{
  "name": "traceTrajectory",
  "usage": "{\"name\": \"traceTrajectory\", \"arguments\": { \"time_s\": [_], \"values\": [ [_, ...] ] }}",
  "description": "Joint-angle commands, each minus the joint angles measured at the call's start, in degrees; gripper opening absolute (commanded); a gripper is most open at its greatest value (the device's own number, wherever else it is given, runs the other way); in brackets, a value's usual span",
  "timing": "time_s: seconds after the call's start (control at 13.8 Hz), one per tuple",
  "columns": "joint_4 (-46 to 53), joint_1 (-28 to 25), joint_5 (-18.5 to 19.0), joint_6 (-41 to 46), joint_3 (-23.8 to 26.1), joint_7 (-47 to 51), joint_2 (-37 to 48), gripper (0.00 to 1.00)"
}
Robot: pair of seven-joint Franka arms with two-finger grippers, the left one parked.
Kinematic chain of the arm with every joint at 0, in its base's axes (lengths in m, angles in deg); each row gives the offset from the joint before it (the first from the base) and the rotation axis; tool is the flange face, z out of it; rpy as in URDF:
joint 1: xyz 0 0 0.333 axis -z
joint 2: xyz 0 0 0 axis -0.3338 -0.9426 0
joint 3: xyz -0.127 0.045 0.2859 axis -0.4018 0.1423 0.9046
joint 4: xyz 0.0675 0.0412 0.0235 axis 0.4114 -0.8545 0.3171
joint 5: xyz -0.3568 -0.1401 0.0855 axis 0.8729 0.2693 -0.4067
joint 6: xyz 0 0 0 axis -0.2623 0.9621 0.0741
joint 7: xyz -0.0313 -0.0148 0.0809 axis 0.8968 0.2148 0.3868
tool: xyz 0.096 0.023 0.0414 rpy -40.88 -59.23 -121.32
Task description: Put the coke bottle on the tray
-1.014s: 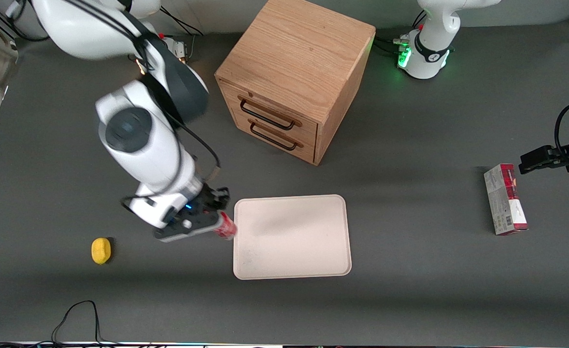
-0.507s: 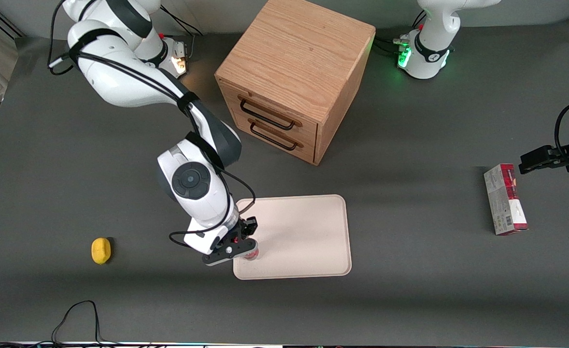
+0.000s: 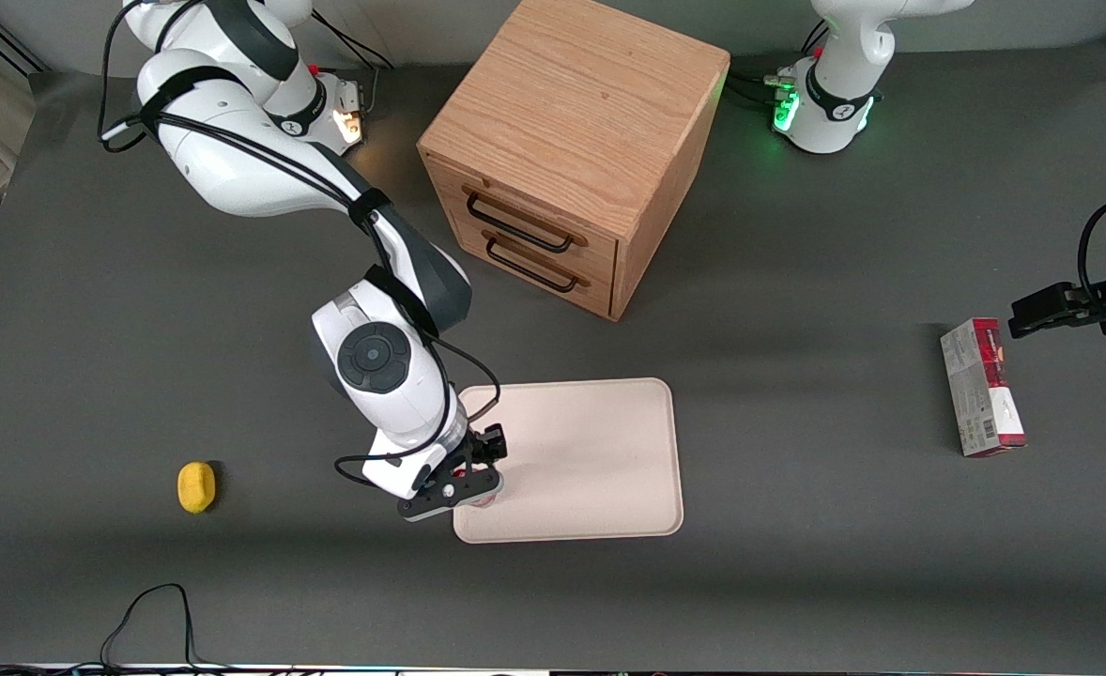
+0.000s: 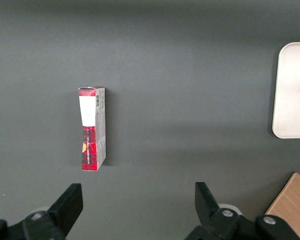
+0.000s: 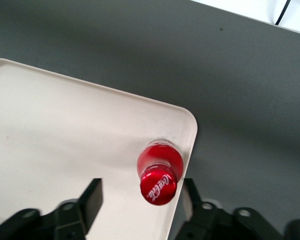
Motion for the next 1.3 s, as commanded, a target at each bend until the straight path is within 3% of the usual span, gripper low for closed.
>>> {"name": "traceTrajectory", "arguments": {
  "time_s": [0.0, 0.07, 0.22, 0.58, 0.72, 0.94, 1.23],
  "values": [
    [0.1, 0.9, 1.2, 0.2, 0.7, 1.7, 2.2, 1.0],
    [-0.4, 1.6, -0.5, 1.6, 0.7, 1.4, 3.8, 1.0],
    [-5.1, 3.8, -10.2, 7.3, -0.3, 1.0, 10.5, 1.0],
    [-33.2, 4.6, -29.2, 8.1, -17.6, -6.8, 37.5, 1.0],
    [-42.0, 4.6, -29.4, 10.8, -22.3, -7.1, 46.6, 1.0],
    [-44.4, 4.6, -26.9, 18.8, -28.0, -11.4, 53.8, 1.0],
    [-43.8, 4.6, -23.1, 19.9, -29.4, -13.9, 56.4, 1.0]
  ]
}}
